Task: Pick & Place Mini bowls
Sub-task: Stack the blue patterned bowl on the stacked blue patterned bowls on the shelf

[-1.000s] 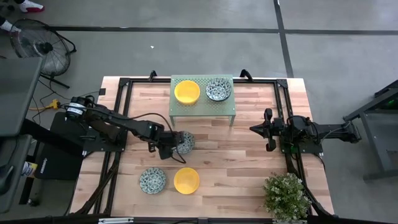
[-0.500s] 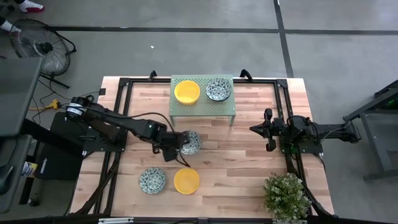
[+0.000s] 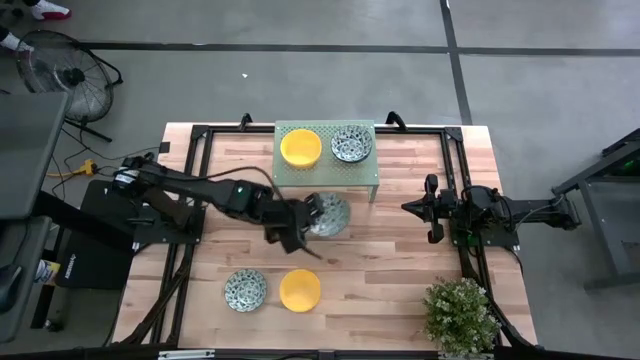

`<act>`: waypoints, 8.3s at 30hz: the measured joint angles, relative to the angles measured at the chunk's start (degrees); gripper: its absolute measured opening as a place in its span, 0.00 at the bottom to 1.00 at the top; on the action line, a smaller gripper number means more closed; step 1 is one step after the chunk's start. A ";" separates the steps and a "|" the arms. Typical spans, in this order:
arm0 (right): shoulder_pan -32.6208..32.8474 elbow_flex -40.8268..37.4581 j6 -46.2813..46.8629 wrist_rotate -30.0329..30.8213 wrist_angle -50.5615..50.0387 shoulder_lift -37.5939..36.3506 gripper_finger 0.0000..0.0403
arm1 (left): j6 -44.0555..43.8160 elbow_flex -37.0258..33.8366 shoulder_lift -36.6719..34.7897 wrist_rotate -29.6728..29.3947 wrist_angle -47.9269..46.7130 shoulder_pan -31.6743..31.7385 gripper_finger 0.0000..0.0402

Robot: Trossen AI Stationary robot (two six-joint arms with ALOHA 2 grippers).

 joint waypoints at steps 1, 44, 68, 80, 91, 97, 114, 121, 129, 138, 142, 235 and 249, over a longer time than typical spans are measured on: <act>-0.01 0.00 0.00 -0.02 0.04 0.02 0.00 | -0.04 1.69 0.79 -0.04 0.72 0.77 0.01; 0.01 0.01 -0.01 0.05 0.41 0.37 0.00 | -23.88 44.20 28.16 -3.11 -18.02 23.04 0.01; 0.01 0.01 0.00 0.01 0.43 0.39 0.00 | -22.05 44.20 31.89 -3.16 -17.74 23.02 0.03; 0.01 0.00 0.00 0.00 0.43 0.39 0.00 | -22.03 44.20 31.89 -5.66 -18.65 23.00 0.08; 0.00 0.02 0.00 0.00 0.43 0.39 0.00 | -21.97 44.33 31.89 -5.30 -18.65 22.91 0.12; 0.00 0.02 0.00 0.00 0.43 0.39 0.00 | -21.93 48.35 31.98 -4.79 -21.86 22.87 0.12; 0.01 0.00 0.00 0.00 0.43 0.39 0.00 | -18.60 48.85 31.98 -7.06 -22.82 22.52 0.15; 0.00 0.02 0.00 0.00 0.43 0.39 0.00 | -17.53 48.90 31.96 -7.55 -22.28 22.15 0.27; 0.01 0.02 0.00 -0.02 0.43 0.39 0.00 | -17.53 48.90 31.94 -8.20 -22.10 21.09 0.33; 0.00 0.02 0.00 -0.02 0.43 0.39 0.00 | -17.48 48.90 31.87 -8.16 -20.77 20.64 0.33; 0.01 0.02 0.00 -0.02 0.41 0.39 0.00 | -17.44 48.90 31.83 -8.60 -20.36 20.31 0.33; 0.01 0.01 0.00 0.00 0.43 0.39 0.00 | -39.60 40.18 11.78 -9.14 -46.96 8.29 0.33; 0.01 0.02 0.00 0.02 0.43 0.83 0.00 | -55.60 -1.97 -19.42 2.67 -44.23 -6.41 0.33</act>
